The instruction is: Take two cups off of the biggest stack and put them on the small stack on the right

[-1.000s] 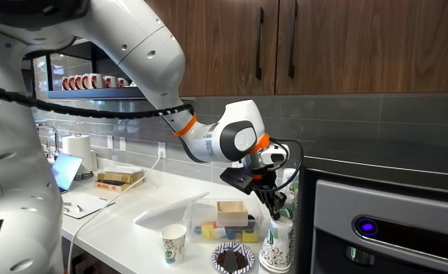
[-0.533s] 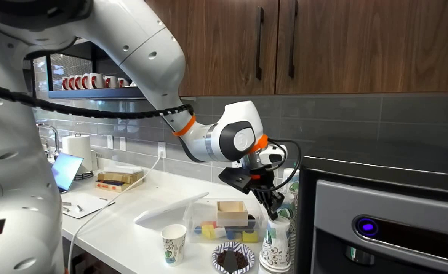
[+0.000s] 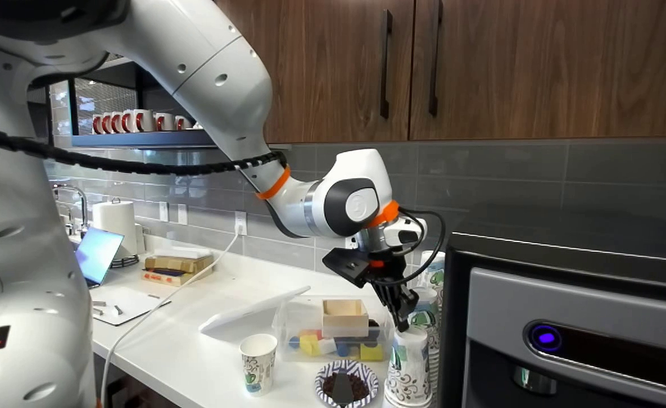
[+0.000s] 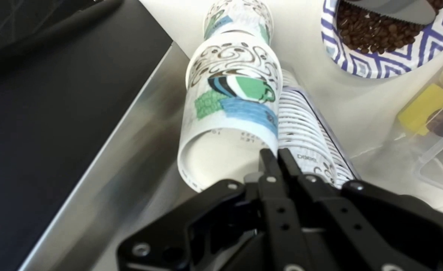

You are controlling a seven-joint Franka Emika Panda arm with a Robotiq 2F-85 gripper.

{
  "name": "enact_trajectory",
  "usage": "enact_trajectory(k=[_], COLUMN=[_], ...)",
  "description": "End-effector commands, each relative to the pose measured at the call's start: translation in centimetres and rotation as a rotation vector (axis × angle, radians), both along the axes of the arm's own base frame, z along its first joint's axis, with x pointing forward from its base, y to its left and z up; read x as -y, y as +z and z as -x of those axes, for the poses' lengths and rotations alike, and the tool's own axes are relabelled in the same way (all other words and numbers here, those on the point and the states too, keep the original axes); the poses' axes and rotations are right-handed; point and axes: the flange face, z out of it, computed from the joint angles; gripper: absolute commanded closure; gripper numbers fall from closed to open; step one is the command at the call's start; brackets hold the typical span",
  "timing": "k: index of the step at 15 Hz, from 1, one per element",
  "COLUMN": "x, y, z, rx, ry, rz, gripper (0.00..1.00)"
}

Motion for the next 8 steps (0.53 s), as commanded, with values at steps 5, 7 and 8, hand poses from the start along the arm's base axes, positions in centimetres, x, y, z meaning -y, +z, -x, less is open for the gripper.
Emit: enact_trajectory(k=[5,7,8], x=[-1.67,-1.75,-1.60], y=[0.57,0.41,0.27], z=[0.86,0.96,1.03], rx=[-0.035,-0.044,-0.047], ry=[-0.043,-0.052,-0.058], rz=[-0.085,-0.093,-0.096], gripper=[0.99,0.99,0.99])
